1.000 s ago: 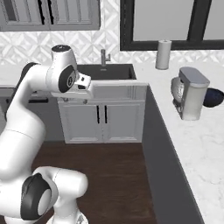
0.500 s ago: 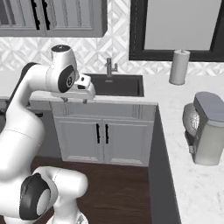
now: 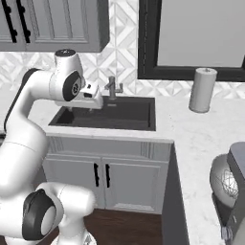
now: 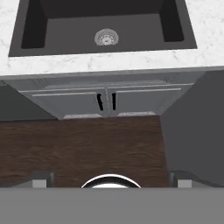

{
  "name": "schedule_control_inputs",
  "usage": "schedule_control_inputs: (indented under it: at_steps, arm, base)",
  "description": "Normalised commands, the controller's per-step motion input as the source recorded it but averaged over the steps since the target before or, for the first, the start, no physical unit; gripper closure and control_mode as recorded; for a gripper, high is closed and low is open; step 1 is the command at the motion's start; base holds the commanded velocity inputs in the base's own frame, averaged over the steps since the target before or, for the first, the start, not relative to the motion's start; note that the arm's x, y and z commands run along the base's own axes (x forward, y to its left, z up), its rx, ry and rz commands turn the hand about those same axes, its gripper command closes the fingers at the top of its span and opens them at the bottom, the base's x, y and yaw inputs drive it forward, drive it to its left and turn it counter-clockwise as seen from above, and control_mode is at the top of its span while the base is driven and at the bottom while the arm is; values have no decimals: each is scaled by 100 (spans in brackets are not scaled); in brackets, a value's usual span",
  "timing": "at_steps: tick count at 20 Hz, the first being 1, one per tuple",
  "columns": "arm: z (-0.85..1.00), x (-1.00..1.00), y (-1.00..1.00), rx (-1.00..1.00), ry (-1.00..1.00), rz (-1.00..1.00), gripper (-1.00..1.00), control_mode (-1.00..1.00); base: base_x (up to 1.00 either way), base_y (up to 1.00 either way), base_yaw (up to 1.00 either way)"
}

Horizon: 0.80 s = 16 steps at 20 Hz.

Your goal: Navigate to the sink.

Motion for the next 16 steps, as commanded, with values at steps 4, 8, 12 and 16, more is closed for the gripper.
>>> schedule_control_inputs:
  at_steps: [4, 8, 12, 16]
  arm:
    - [0, 0, 0, 0, 0, 0, -100, 100]
    - [0, 0, 0, 0, 0, 0, -100, 100]
    - [0, 0, 0, 0, 0, 0, -100, 100]
    - [0, 0, 0, 0, 0, 0, -100, 100]
  base:
    - [100, 0, 6]
    - [96, 0, 9]
    - [59, 0, 7]
    - [18, -1, 6]
